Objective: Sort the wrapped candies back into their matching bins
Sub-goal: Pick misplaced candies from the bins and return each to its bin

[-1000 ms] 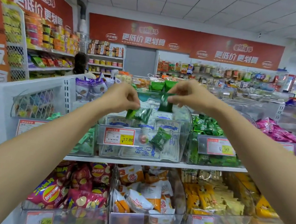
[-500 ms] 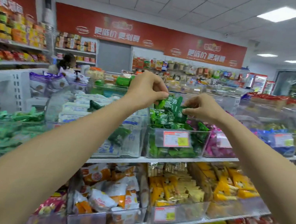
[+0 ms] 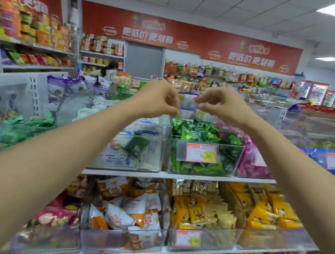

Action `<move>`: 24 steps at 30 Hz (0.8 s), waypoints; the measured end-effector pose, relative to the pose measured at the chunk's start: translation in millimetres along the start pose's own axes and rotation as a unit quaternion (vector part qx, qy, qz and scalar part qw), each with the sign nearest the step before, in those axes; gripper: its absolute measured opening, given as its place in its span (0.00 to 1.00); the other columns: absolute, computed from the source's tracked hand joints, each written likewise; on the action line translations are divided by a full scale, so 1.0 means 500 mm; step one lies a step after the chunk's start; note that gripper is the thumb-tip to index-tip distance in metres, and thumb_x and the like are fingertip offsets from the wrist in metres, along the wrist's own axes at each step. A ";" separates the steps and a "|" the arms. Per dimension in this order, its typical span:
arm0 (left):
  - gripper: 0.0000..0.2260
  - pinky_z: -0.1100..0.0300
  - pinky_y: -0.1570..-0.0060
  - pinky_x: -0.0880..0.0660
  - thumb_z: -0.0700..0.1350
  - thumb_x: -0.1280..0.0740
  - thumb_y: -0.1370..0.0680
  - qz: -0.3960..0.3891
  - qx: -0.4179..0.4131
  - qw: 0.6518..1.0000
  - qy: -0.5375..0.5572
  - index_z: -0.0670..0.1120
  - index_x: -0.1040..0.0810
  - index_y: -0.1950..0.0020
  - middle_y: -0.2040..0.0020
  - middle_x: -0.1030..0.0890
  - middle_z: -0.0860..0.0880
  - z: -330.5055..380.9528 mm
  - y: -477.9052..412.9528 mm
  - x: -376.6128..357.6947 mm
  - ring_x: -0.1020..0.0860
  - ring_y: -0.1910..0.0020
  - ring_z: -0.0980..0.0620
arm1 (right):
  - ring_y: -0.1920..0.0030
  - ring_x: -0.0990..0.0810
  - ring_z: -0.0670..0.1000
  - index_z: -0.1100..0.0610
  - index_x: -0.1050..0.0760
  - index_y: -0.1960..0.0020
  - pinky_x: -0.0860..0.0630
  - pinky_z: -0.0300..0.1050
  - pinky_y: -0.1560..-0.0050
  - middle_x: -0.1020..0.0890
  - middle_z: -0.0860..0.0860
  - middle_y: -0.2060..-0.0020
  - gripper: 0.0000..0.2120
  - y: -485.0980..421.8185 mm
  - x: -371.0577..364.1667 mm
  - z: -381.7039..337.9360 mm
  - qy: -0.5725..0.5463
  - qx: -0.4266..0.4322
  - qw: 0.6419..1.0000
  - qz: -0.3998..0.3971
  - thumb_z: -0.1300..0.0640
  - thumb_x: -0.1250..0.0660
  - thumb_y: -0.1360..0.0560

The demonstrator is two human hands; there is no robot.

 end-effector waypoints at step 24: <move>0.08 0.52 0.61 0.18 0.39 0.30 0.25 0.093 0.142 0.982 0.081 0.44 0.26 0.63 0.63 0.20 0.47 -0.222 0.107 0.162 0.20 0.65 0.47 | 0.58 0.18 0.50 0.61 0.18 0.48 0.23 0.37 0.61 0.15 0.54 0.58 0.07 -0.149 -0.201 -0.176 -0.112 0.014 0.986 -0.126 0.60 0.32 0.23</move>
Point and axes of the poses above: each hand's wrist, its own y-axis away from the middle knuckle, its own x-axis out of the back of the hand, z = x × y, the point moved 3 cm from there along -y, towards the middle knuckle
